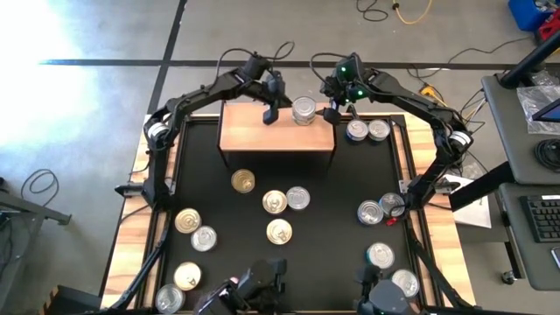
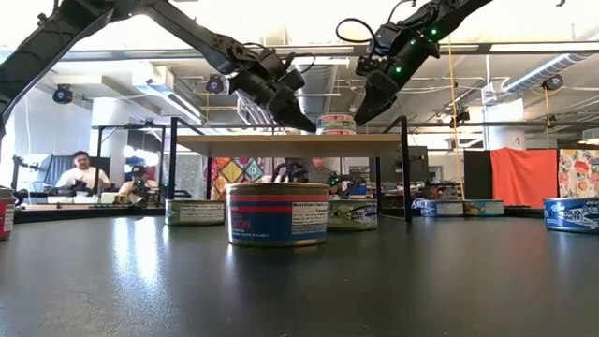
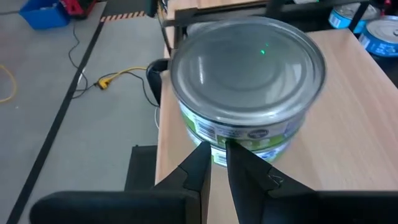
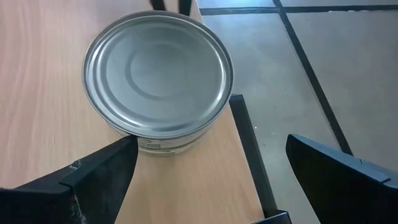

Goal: Stack canned seafood by type on shelf
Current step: Stack the light green tuna can on top of the light green tuna can on the shelf

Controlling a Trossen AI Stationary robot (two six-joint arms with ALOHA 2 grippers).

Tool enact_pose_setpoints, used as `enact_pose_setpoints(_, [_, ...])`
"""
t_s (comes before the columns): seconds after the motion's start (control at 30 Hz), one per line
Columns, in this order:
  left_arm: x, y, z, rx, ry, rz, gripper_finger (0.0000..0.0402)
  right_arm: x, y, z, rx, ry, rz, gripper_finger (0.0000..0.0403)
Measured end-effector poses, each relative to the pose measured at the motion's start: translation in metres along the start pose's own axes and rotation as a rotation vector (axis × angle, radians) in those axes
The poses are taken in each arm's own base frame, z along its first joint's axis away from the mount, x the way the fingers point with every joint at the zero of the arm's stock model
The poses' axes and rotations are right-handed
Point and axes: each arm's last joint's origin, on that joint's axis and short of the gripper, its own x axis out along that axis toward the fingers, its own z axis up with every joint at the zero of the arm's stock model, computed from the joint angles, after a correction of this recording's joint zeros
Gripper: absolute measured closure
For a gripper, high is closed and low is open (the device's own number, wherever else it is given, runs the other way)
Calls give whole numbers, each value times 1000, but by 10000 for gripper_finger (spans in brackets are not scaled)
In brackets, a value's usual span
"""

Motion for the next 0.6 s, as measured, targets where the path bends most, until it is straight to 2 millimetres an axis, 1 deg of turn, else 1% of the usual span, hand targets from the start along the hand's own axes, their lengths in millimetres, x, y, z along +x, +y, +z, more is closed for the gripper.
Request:
enact_pose_setpoints(0.37, [-2,-2,1,-5,1,-13,364,-1,-4,-1,-24,1,-22,3])
enact_pose_setpoints(0.6, [-8,-5,6,-4,-18,-41,364,-6,-9,-3,-46,52,-131,3])
